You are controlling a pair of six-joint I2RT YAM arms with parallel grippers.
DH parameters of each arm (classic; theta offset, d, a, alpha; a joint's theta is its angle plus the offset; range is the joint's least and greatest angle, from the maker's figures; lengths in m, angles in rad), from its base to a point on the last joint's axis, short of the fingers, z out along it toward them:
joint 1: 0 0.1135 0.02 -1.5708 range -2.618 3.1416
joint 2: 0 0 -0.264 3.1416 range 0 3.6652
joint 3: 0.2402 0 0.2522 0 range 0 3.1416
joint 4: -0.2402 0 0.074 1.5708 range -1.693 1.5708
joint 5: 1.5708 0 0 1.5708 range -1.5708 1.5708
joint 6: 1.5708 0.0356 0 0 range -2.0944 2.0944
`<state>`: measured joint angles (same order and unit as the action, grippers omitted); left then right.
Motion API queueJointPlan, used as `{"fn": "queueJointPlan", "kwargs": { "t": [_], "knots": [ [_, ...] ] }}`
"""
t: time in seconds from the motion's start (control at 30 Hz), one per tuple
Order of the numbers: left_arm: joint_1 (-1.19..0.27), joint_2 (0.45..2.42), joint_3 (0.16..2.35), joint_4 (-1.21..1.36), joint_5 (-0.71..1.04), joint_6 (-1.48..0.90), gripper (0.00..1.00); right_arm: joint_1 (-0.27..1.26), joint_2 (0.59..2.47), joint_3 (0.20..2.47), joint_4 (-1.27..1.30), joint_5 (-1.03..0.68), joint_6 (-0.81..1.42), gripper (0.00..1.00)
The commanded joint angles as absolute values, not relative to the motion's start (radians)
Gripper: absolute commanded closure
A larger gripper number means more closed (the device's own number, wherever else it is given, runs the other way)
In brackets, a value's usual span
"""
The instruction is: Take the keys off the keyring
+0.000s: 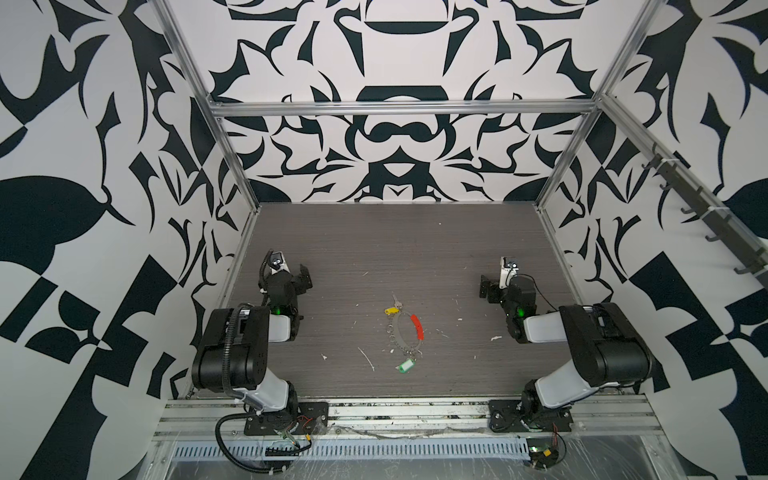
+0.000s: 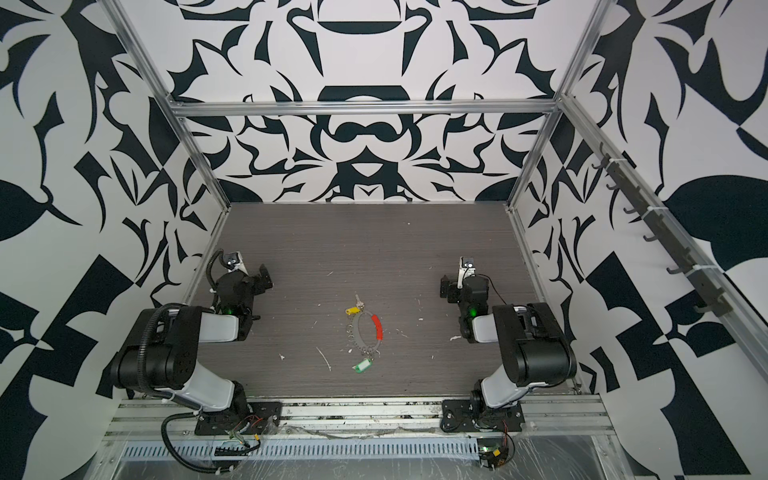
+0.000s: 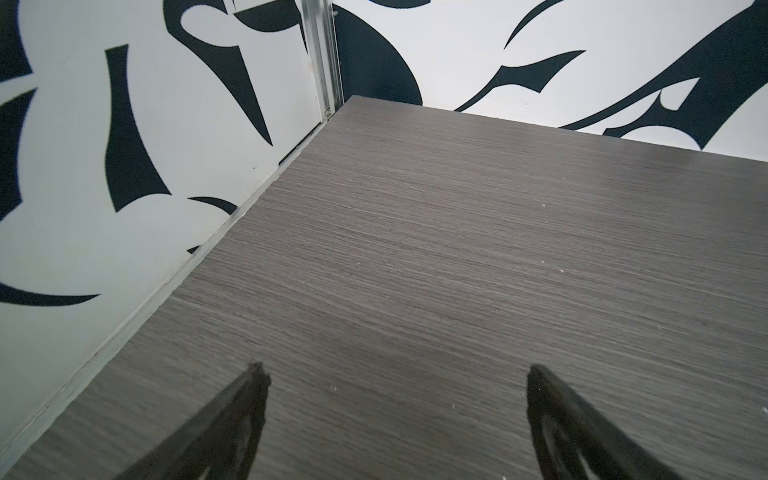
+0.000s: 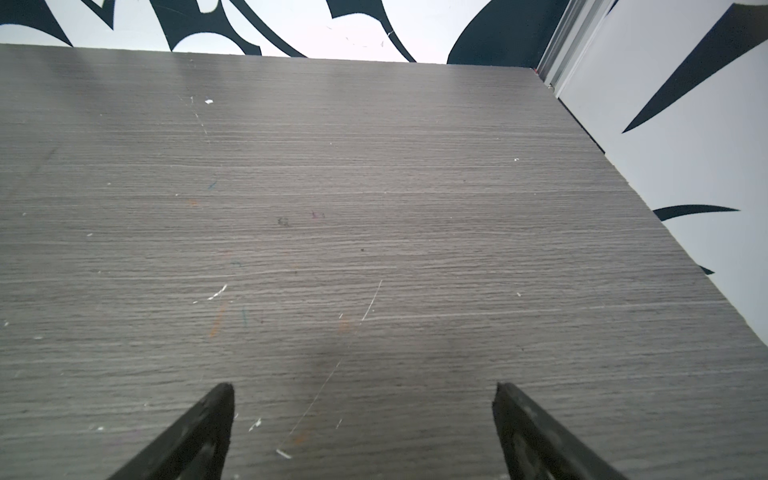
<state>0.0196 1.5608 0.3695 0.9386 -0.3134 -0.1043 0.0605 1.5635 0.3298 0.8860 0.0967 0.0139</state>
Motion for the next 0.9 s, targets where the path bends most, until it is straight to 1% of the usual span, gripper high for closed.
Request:
{"fn": "queueJointPlan", "kwargs": {
  "t": [0.0, 0.27, 0.37, 0.53, 0.7, 0.8, 0.87],
  "knots": [
    [0.023, 1.565, 0.359, 0.969, -0.312, -0.112, 0.01, 0.063, 1.55, 0.354, 0.908, 0.091, 0.002, 0.0],
    [0.023, 1.567, 0.361, 0.962, -0.306, -0.109, 0.01, 0.063, 1.553, 0.356, 0.909, 0.085, 0.002, 0.0],
    [0.023, 1.564, 0.348, 0.988, -0.316, -0.112, 0.01, 0.062, 1.519, 0.347, 0.908, 0.141, 0.026, 0.0],
    [0.021, 1.49, 0.363, 0.896, -0.344, -0.125, 0.01, 0.062, 1.358, 0.405, 0.641, 0.183, 0.057, 0.0],
    [0.019, 1.424, 0.406, 0.759, -0.36, -0.129, 0.01, 0.063, 1.269, 0.486, 0.431, 0.184, 0.137, 0.0],
    [0.018, 1.375, 0.444, 0.646, -0.383, -0.147, 0.01, 0.067, 1.215, 0.531, 0.31, 0.241, 0.186, 0.0],
    [0.018, 1.354, 0.472, 0.597, -0.389, -0.15, 0.01, 0.069, 1.181, 0.546, 0.274, 0.258, 0.223, 0.0]
  ]
}}
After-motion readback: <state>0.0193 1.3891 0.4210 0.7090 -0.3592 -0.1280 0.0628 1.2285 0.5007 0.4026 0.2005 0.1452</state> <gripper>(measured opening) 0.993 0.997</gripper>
